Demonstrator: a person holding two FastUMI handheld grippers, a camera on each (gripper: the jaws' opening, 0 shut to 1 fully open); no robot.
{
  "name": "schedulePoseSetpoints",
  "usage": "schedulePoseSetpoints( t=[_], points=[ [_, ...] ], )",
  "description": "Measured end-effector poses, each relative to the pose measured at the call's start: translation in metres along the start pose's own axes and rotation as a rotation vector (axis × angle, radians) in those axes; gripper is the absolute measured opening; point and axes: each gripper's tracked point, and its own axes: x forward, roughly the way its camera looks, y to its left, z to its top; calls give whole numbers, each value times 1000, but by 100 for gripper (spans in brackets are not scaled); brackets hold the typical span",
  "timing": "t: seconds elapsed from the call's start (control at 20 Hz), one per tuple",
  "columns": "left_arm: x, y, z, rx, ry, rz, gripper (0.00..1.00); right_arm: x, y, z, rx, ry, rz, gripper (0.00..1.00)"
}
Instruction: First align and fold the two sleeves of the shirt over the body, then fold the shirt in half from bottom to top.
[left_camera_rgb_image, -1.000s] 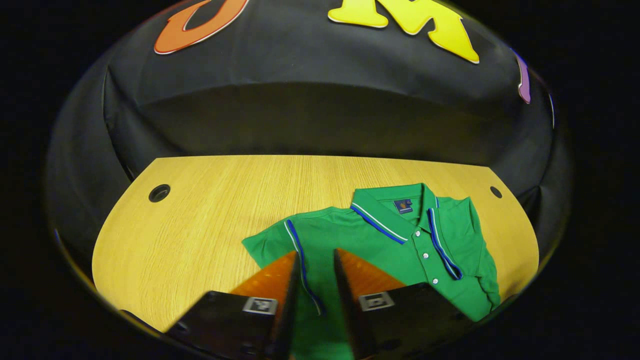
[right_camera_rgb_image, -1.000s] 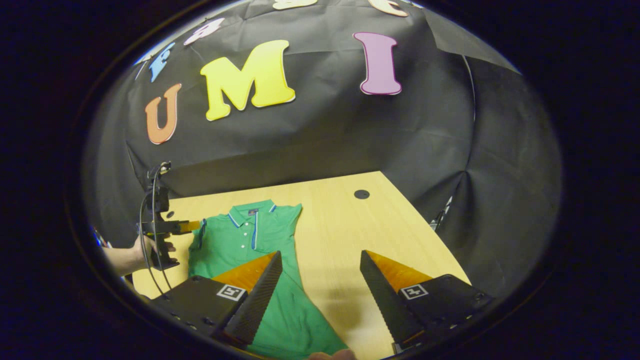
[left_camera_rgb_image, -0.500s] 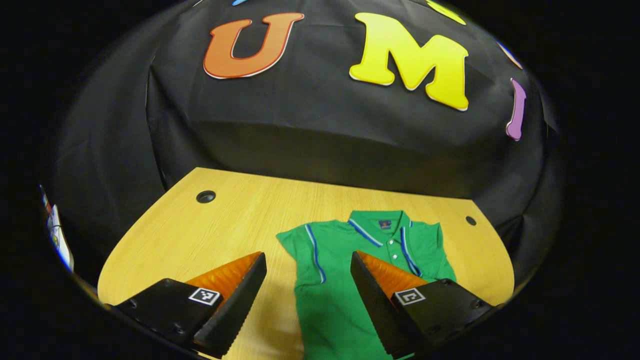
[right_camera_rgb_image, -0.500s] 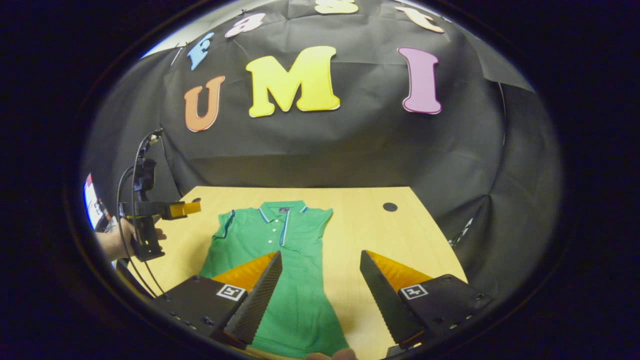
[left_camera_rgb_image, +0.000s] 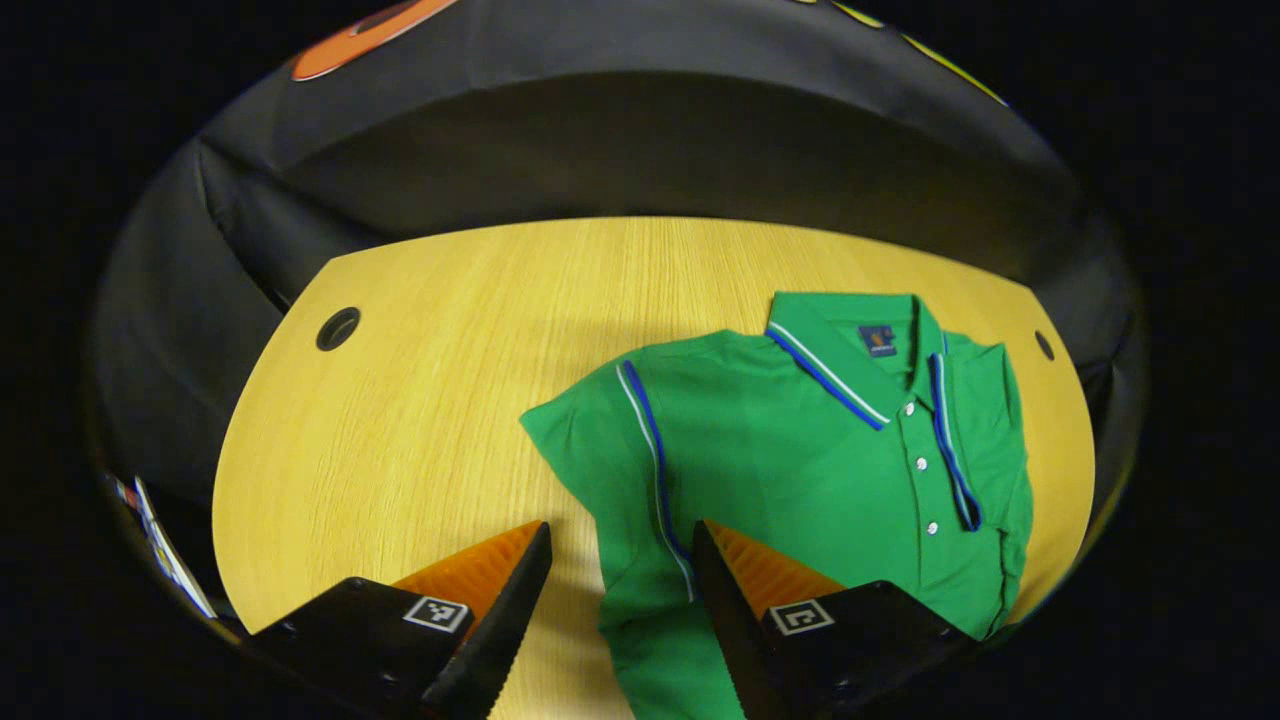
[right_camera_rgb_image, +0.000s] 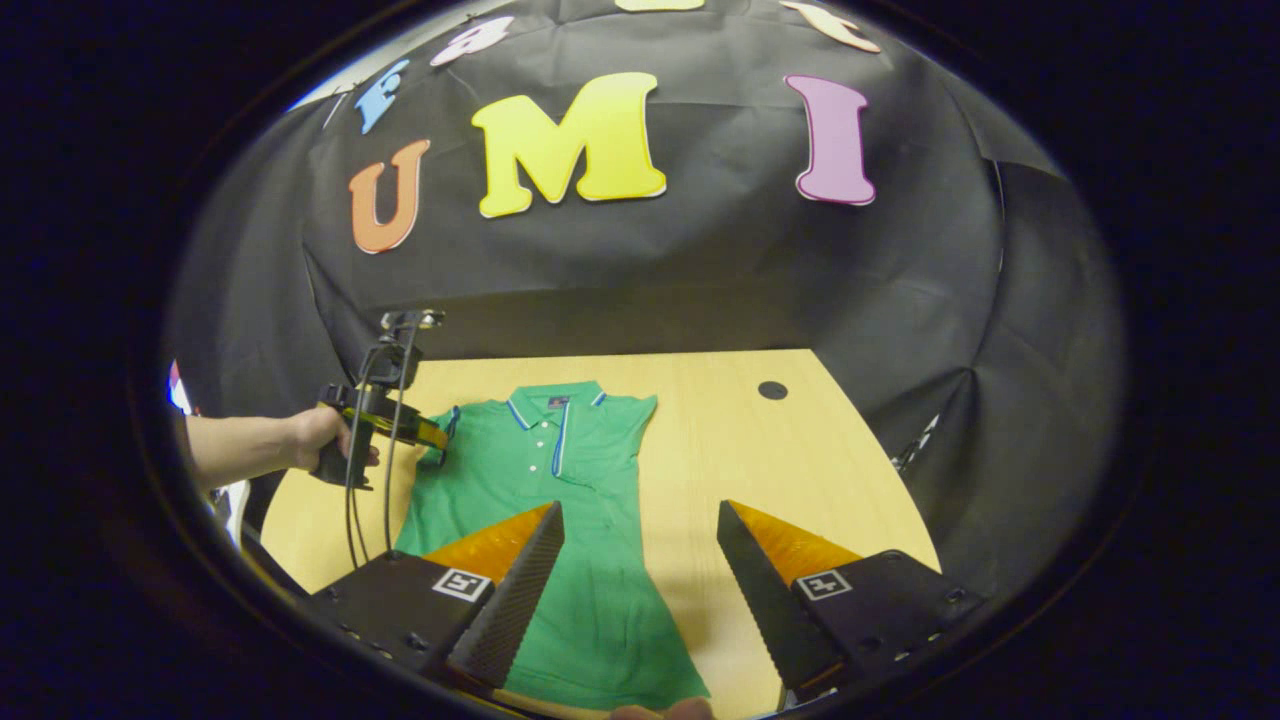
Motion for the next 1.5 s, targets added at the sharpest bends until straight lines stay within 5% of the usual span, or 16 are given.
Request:
schedulePoseSetpoints(
  t=[0.15, 0.25, 0.3, 0.65, 0.75, 0.8, 0.95, 1.05, 1.15, 1.5],
  points=[
    [10, -7, 2, -86, 125, -43, 58, 12, 1, 1, 42, 15, 20, 96],
    [8, -6, 7, -151, 128, -89, 21, 15, -2, -2, 56, 24, 28, 96],
    [3, -3, 8, -156, 122, -97, 13, 12, -2, -8, 64, 27, 29, 96],
    [-46, -5, 34, -113, 18, -130, 10, 15, -12, -20, 128, 51, 58, 96],
    [-57, -16, 46, -91, -5, -83, 8, 11, -13, -21, 135, 44, 65, 96],
    [-64, -33, 52, -93, -15, -77, 7, 9, -15, -21, 137, 38, 65, 96],
    [-80, -124, 60, -78, -18, -214, 7, 3, -26, -22, 153, 27, 44, 96],
    [-96, -171, 63, -117, -13, -348, 17, -2, -33, -23, 164, 22, 30, 96],
    [-108, -164, 75, -137, -35, -313, 100, -6, -41, -22, 167, 7, 13, 96],
    [-166, -98, 113, -162, -153, -207, 100, -8, -27, -17, 1, -6, 51, 96]
  ],
)
